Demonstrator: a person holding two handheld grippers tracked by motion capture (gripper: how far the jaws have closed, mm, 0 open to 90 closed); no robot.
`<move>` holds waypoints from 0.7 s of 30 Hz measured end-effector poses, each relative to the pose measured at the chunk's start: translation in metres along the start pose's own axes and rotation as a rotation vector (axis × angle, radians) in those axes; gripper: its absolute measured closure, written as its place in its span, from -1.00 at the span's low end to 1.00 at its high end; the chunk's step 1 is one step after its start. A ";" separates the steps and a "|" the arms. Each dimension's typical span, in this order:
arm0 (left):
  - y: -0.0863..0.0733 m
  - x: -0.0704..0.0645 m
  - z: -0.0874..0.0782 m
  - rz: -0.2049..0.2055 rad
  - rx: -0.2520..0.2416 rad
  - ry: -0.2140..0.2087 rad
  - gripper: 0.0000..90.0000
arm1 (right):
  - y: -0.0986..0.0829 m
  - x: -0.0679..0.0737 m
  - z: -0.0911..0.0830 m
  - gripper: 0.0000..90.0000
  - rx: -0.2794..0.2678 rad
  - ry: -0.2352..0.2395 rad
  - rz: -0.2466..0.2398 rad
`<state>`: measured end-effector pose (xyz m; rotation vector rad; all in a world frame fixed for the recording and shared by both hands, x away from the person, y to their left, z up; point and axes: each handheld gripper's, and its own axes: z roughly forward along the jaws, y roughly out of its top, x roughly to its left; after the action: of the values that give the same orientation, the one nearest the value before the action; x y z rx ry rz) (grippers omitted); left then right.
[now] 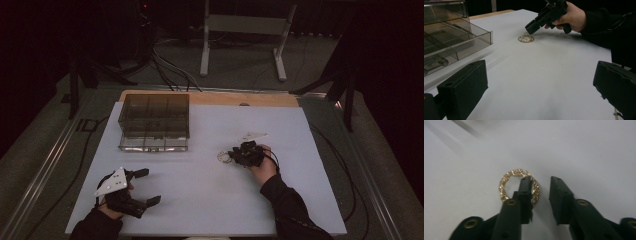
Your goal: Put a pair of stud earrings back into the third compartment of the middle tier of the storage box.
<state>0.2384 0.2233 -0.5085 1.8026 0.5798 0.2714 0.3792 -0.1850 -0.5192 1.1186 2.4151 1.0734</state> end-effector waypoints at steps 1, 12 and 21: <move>0.000 0.000 0.000 -0.002 -0.002 -0.001 -0.99 | 0.000 0.000 0.002 0.61 0.015 -0.005 -0.005; 0.000 0.000 0.000 0.000 -0.001 -0.001 -0.99 | 0.004 0.004 0.011 0.91 0.066 -0.044 -0.016; 0.000 0.000 -0.001 -0.002 -0.005 0.001 -0.99 | 0.004 0.004 0.007 0.93 0.047 -0.056 -0.022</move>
<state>0.2379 0.2237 -0.5081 1.7972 0.5807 0.2724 0.3818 -0.1767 -0.5210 1.1187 2.4149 0.9705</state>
